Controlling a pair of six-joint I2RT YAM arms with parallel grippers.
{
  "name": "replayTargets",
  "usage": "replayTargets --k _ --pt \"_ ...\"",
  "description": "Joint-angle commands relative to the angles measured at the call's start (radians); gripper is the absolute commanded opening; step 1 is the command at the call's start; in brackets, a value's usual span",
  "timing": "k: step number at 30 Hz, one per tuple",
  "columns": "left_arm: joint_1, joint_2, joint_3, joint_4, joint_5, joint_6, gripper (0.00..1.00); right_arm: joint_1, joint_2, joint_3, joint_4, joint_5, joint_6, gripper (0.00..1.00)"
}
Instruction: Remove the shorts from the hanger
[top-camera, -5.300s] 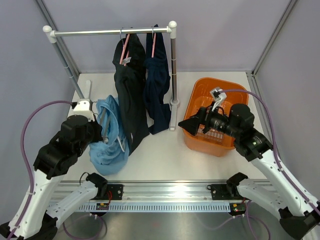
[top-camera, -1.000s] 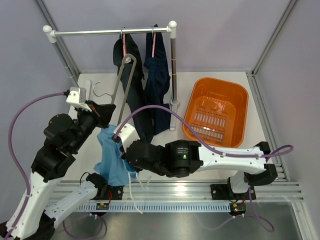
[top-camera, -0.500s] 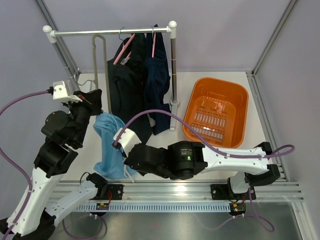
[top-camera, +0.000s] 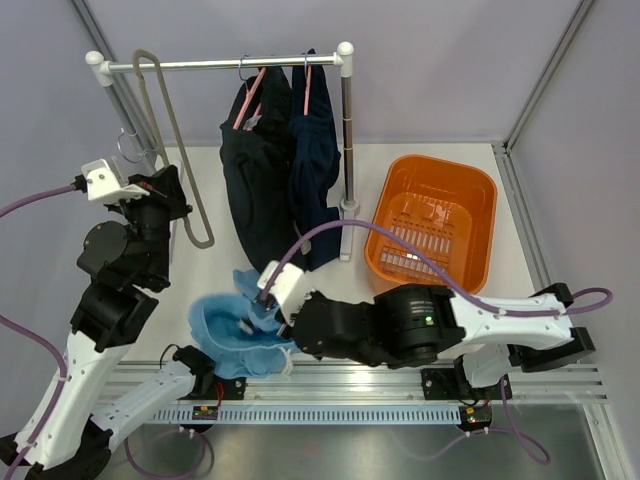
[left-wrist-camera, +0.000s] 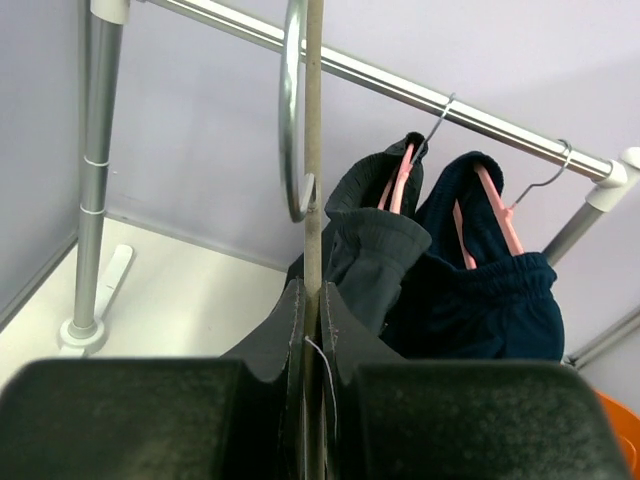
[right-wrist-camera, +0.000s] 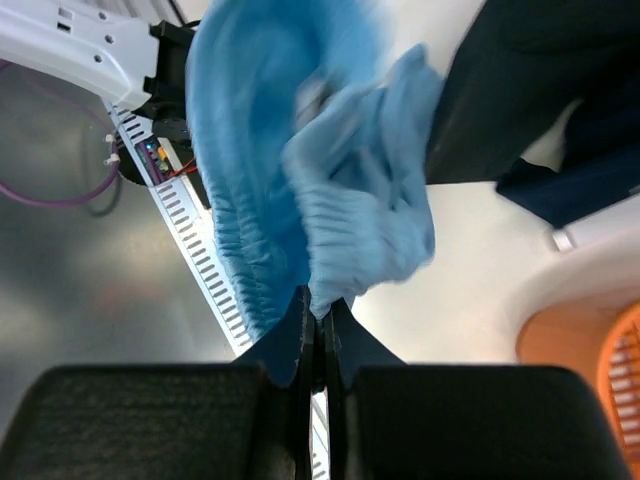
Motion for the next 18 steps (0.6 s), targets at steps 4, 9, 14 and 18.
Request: replayTargets --k 4,9,14,18 --pt "0.000 0.027 0.039 0.068 -0.051 0.024 0.00 0.008 -0.145 0.030 -0.090 0.218 0.061 0.00" --pt "0.000 0.020 0.041 -0.016 0.035 -0.014 0.00 -0.018 -0.159 0.185 -0.081 0.454 -0.003 0.00" --pt "0.000 -0.005 0.015 -0.076 0.093 -0.031 0.00 -0.215 -0.188 0.250 0.077 0.570 -0.178 0.00" --pt "-0.002 -0.017 -0.002 -0.125 0.144 -0.045 0.00 -0.418 -0.231 0.254 0.336 0.532 -0.352 0.00"
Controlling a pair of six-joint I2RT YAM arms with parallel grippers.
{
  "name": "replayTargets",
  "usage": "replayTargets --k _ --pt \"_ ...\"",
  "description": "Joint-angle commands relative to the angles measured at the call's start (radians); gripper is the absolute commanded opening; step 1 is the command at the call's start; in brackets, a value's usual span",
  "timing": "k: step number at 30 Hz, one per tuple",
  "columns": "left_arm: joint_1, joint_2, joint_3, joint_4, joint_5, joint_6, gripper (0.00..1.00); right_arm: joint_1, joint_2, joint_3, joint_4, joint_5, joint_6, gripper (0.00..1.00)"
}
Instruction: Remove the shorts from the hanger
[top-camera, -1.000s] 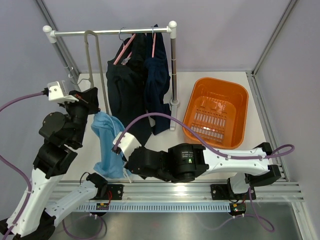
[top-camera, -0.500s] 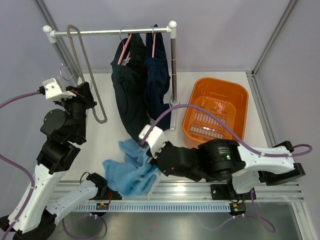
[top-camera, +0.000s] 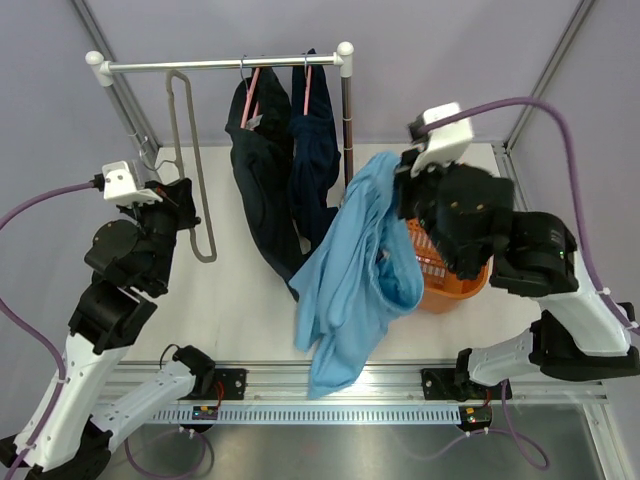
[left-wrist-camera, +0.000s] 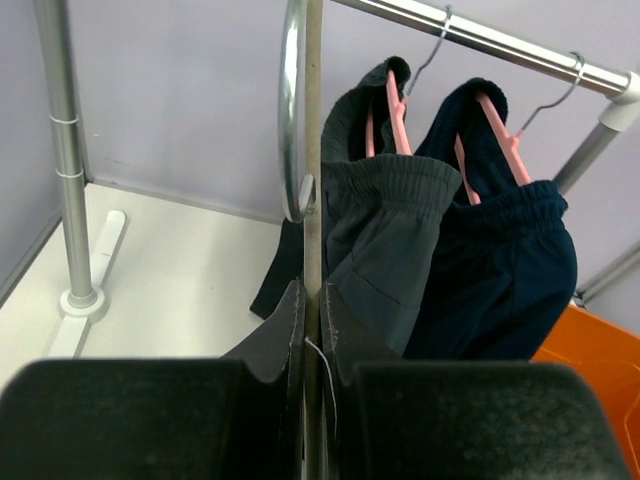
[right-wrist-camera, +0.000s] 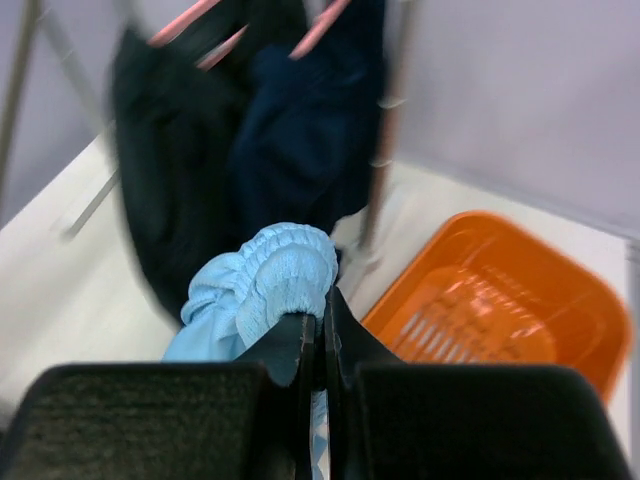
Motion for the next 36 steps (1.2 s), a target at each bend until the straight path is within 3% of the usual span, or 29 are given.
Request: replayTargets --k 1,10,16,20,24,29,36 --pt "0.000 -0.019 -0.004 -0.024 0.075 -0.030 0.00 -0.118 -0.049 0.069 0.306 0.100 -0.239 0.00" --pt "-0.002 -0.040 -0.054 -0.075 0.170 -0.042 0.00 -0.305 -0.108 -0.001 0.993 0.120 -0.713 0.00" --pt "-0.002 -0.055 -0.084 -0.084 0.172 -0.030 0.00 -0.538 0.011 0.126 0.947 0.043 -0.674 0.00" --pt "-0.002 -0.065 -0.091 -0.087 0.169 -0.027 0.00 -0.690 0.102 0.239 0.736 -0.059 -0.492 0.00" --pt "-0.002 -0.074 -0.099 -0.085 0.152 -0.014 0.00 -0.767 0.145 0.246 0.602 -0.141 -0.346 0.00" --pt "-0.002 -0.081 -0.111 -0.082 0.141 -0.011 0.00 -0.789 0.157 0.188 0.529 -0.188 -0.275 0.00" --pt "0.000 -0.095 -0.110 -0.088 0.084 -0.019 0.00 -0.795 0.031 -0.087 0.522 -0.208 -0.162 0.00"
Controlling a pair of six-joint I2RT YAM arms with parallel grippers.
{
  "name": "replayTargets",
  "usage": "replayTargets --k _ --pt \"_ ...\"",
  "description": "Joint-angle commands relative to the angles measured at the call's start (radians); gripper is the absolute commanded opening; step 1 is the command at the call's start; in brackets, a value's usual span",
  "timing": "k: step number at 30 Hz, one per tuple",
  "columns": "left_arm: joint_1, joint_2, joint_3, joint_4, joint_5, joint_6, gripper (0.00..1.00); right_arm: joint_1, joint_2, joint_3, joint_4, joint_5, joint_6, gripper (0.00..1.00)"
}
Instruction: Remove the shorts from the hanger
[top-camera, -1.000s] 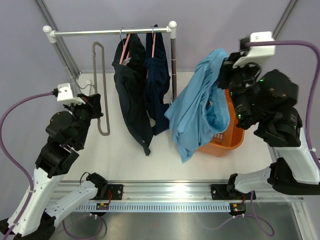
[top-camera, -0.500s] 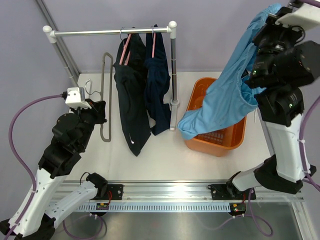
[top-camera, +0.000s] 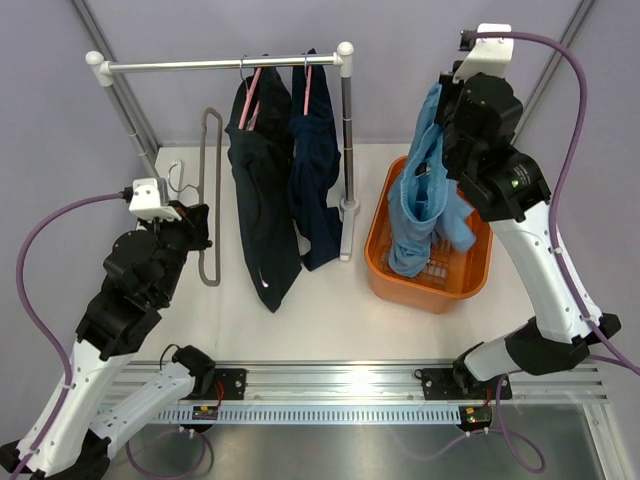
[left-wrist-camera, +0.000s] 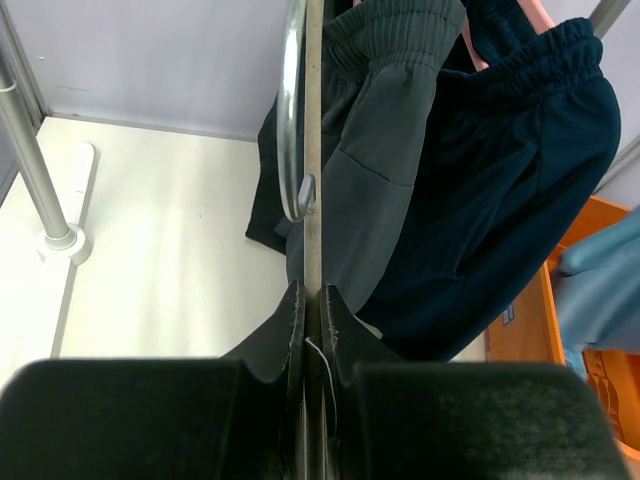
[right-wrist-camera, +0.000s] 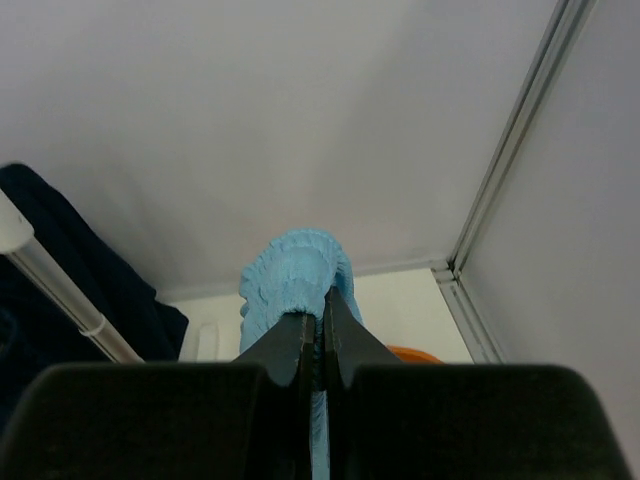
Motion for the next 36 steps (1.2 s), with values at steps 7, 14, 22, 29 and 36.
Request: replayTargets --k 7,14,22,29,36 --pt "0.000 -0.016 0.044 0.027 -0.091 -0.004 0.00 -0.065 -0.181 -0.336 -0.030 -0.014 0.229 0.05" --pt "0.000 0.104 0.205 -0.102 -0.079 0.043 0.00 -0.086 -0.290 -0.583 -0.092 -0.071 0.367 0.56" --pt "0.018 0.295 0.451 -0.290 -0.105 0.085 0.00 -0.086 -0.377 -0.668 -0.131 -0.280 0.406 0.93" --pt "0.193 0.463 0.616 -0.361 0.121 0.115 0.00 -0.086 -0.488 -0.781 -0.105 -0.429 0.432 0.98" --pt "0.323 0.640 0.790 -0.407 0.273 0.154 0.00 -0.086 -0.554 -0.886 -0.064 -0.597 0.467 0.98"
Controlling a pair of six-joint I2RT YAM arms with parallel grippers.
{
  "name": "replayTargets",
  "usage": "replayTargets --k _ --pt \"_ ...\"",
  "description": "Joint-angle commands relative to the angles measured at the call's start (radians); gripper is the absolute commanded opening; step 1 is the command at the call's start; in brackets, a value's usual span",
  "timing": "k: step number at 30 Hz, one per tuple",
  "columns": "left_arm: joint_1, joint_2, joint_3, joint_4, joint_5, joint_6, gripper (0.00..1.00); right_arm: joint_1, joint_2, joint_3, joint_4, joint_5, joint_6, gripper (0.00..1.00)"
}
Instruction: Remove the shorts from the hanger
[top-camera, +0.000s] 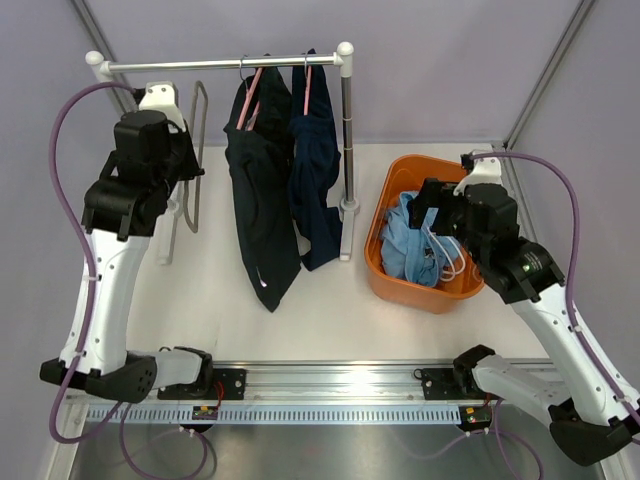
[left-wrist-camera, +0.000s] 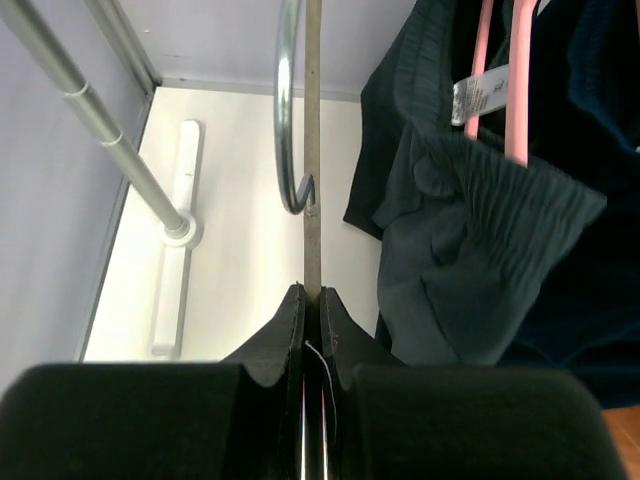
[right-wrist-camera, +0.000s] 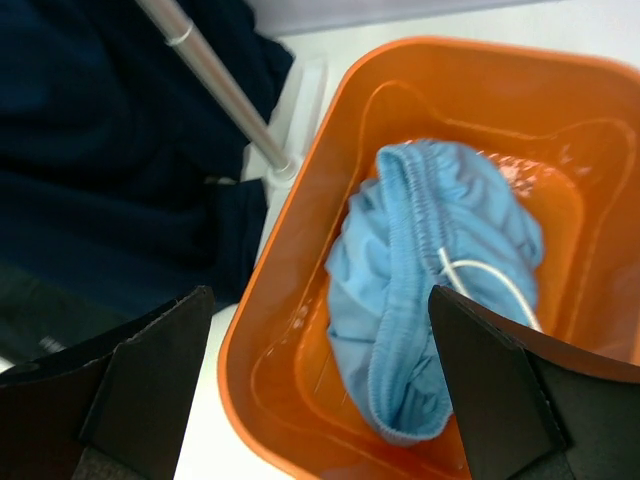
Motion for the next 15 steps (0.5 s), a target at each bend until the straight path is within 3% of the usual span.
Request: replayTargets --k 1,15 --pt "0.053 0.074 0.111 0.009 0.144 0.035 0.00 -0.004 -0.024 -0.041 0.071 -0.144 0.031 0.98" --pt "0.140 0.360 0.441 -0.022 0.322 0.020 0.00 -0.004 -0.036 -0.185 0.199 -0.349 0.042 0.97"
